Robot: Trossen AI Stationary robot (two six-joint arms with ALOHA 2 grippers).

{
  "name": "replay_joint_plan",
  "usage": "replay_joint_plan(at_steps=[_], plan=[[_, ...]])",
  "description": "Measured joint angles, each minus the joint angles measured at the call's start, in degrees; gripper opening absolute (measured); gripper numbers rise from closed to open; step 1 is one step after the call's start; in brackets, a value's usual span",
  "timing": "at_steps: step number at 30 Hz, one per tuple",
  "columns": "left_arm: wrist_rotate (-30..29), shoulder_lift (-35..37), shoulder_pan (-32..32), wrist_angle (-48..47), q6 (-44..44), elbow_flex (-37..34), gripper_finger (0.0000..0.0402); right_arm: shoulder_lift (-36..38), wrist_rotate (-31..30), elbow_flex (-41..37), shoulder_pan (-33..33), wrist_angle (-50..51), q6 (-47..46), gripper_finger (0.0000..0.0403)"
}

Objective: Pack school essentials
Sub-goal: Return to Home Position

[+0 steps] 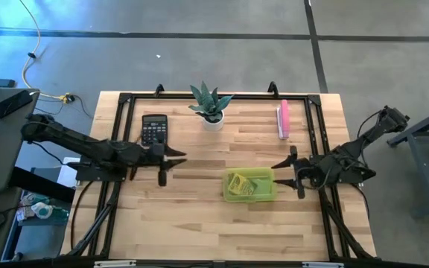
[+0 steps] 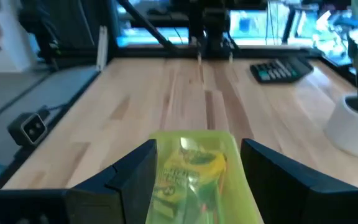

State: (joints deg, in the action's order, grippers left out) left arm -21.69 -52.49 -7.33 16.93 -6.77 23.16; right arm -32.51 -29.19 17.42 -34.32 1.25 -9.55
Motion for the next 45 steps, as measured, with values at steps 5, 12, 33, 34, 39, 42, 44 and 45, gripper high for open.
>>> replay_joint_plan(at_steps=[5,12,33,34,39,42,44,45], plan=[[-0.2,8.1,0.3,-5.9,2.9,-0.9,0.0081,6.3,4.0,-1.4,3.5,-0.2,4.3,0.0224],[-0.9,14.3,1.9,-14.2,5.4,-0.9,0.0081,16.3,5.7,-1.4,5.9,4.7,8.1,0.0224],[1.9,24.7,3.6,-0.7,-2.3,-22.3,0.0081,23.2,6.3,-1.4,6.2,16.9,4.4,0.0224],[1.3,25.5,3.6,-0.9,-1.6,-22.3,0.0081,23.2,6.3,-1.4,6.2,16.3,5.2,0.0224],[-0.8,30.7,3.7,-1.4,2.9,-22.3,0.0081,23.7,6.3,-1.4,6.2,11.8,12.4,0.0224],[-3.4,34.3,3.7,-3.0,4.5,-22.3,0.0081,25.7,6.0,-1.4,6.2,9.7,17.5,0.0224],[-6.6,37.0,3.7,-3.9,5.0,-22.3,0.0081,28.1,5.4,-0.5,6.2,9.8,19.1,0.0224],[-8.6,38.4,3.7,-4.4,5.0,-22.3,0.0081,29.6,5.2,0.1,6.2,9.7,19.8,0.0224]])
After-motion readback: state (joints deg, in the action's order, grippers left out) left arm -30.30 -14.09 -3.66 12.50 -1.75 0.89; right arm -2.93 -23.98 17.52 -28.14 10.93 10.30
